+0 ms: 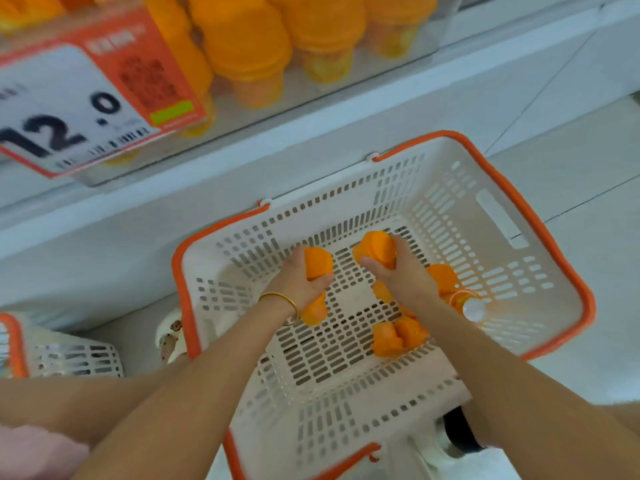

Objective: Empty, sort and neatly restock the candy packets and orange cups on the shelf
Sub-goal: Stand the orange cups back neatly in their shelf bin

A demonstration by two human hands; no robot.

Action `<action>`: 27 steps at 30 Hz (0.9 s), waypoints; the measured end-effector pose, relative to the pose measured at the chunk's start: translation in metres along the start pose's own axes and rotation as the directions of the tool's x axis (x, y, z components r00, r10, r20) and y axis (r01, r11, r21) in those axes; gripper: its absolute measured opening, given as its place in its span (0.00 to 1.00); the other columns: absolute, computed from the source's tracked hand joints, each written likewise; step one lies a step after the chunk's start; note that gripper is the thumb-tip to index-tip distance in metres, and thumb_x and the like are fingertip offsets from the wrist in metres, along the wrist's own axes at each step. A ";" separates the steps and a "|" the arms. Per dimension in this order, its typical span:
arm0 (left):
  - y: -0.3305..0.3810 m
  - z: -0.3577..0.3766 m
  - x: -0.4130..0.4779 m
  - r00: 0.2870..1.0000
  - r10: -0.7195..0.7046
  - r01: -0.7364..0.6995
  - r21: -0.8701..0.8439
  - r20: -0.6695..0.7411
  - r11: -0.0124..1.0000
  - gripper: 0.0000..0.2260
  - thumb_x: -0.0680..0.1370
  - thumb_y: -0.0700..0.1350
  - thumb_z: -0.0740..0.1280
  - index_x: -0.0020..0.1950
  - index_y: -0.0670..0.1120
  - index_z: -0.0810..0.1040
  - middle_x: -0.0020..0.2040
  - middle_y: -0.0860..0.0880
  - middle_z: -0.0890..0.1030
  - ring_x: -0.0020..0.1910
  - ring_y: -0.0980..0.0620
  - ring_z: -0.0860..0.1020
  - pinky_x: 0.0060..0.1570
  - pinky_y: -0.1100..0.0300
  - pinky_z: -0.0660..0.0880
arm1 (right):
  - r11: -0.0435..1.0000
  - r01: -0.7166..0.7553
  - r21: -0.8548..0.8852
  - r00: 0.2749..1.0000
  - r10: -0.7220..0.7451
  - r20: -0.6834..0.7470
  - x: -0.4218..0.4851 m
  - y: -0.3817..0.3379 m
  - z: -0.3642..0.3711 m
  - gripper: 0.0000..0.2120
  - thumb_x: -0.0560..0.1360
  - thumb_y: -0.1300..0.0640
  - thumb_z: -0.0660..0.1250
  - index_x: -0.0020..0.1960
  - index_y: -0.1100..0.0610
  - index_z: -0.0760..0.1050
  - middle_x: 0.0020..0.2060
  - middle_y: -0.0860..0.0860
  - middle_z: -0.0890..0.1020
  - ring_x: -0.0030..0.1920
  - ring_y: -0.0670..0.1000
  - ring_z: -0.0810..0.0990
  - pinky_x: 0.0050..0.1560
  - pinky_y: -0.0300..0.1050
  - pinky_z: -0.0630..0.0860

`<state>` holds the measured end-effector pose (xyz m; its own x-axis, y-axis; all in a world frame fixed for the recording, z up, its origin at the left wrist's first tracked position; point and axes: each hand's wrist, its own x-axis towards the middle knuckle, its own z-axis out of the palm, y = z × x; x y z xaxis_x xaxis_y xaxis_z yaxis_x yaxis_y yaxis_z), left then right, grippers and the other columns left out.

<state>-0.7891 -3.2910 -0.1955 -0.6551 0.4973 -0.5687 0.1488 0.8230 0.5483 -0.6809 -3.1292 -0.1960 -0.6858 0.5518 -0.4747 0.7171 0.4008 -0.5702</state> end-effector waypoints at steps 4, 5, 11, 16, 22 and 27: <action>0.057 -0.058 -0.049 0.982 0.189 -0.187 0.120 -0.003 0.975 0.35 0.75 0.59 0.65 0.75 0.52 0.51 0.74 0.48 0.61 0.67 0.44 0.68 0.59 0.49 0.73 | 0.985 0.084 0.152 0.996 -0.080 -0.031 -0.030 -0.052 -0.069 0.37 0.73 0.39 0.65 0.75 0.52 0.56 0.67 0.55 0.71 0.62 0.58 0.74 0.53 0.51 0.73; 0.071 -0.073 -0.064 0.968 0.250 -0.245 0.149 -0.014 0.958 0.36 0.75 0.59 0.65 0.76 0.51 0.50 0.74 0.47 0.61 0.68 0.45 0.68 0.59 0.52 0.71 | 0.981 0.115 0.156 0.993 -0.108 -0.056 -0.042 -0.065 -0.089 0.35 0.74 0.40 0.65 0.75 0.52 0.57 0.65 0.55 0.73 0.59 0.57 0.75 0.51 0.50 0.73; 0.141 -0.180 -0.148 0.841 0.537 -0.520 0.179 -0.067 0.835 0.35 0.74 0.55 0.68 0.75 0.50 0.55 0.72 0.49 0.64 0.69 0.53 0.66 0.63 0.61 0.68 | 0.901 0.408 0.145 0.898 -0.369 -0.239 -0.119 -0.150 -0.198 0.38 0.62 0.35 0.66 0.69 0.49 0.67 0.49 0.47 0.78 0.51 0.52 0.78 0.48 0.49 0.75; 0.177 -0.270 -0.174 0.735 0.619 -0.571 0.240 -0.276 0.785 0.30 0.74 0.53 0.68 0.72 0.49 0.60 0.57 0.53 0.70 0.56 0.57 0.70 0.46 0.70 0.64 | 0.779 0.625 -0.052 0.746 -0.616 -0.253 -0.133 -0.242 -0.255 0.40 0.60 0.32 0.63 0.69 0.47 0.66 0.52 0.45 0.76 0.53 0.50 0.76 0.51 0.50 0.74; 0.202 -0.327 -0.126 0.778 0.592 -0.432 0.503 -0.211 0.748 0.36 0.73 0.58 0.67 0.75 0.51 0.52 0.70 0.45 0.68 0.64 0.45 0.71 0.60 0.50 0.71 | 0.751 0.429 -0.502 0.782 -0.587 -0.209 -0.082 -0.302 -0.271 0.39 0.68 0.30 0.64 0.72 0.48 0.60 0.64 0.54 0.74 0.61 0.60 0.74 0.54 0.57 0.74; 0.219 -0.327 -0.086 0.826 0.553 -0.325 0.707 -0.111 0.628 0.36 0.74 0.61 0.65 0.75 0.51 0.51 0.69 0.45 0.67 0.59 0.44 0.74 0.44 0.59 0.70 | 0.698 0.230 -0.678 0.860 -0.472 -0.195 -0.065 -0.315 -0.267 0.36 0.70 0.33 0.65 0.71 0.49 0.61 0.58 0.55 0.78 0.58 0.62 0.76 0.44 0.51 0.67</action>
<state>-0.9422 -3.2431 0.1744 -0.5411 0.8352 -0.0982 0.8303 0.5491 0.0951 -0.8291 -3.0961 0.1930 -0.9038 0.4278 -0.0089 0.4277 0.9024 -0.0525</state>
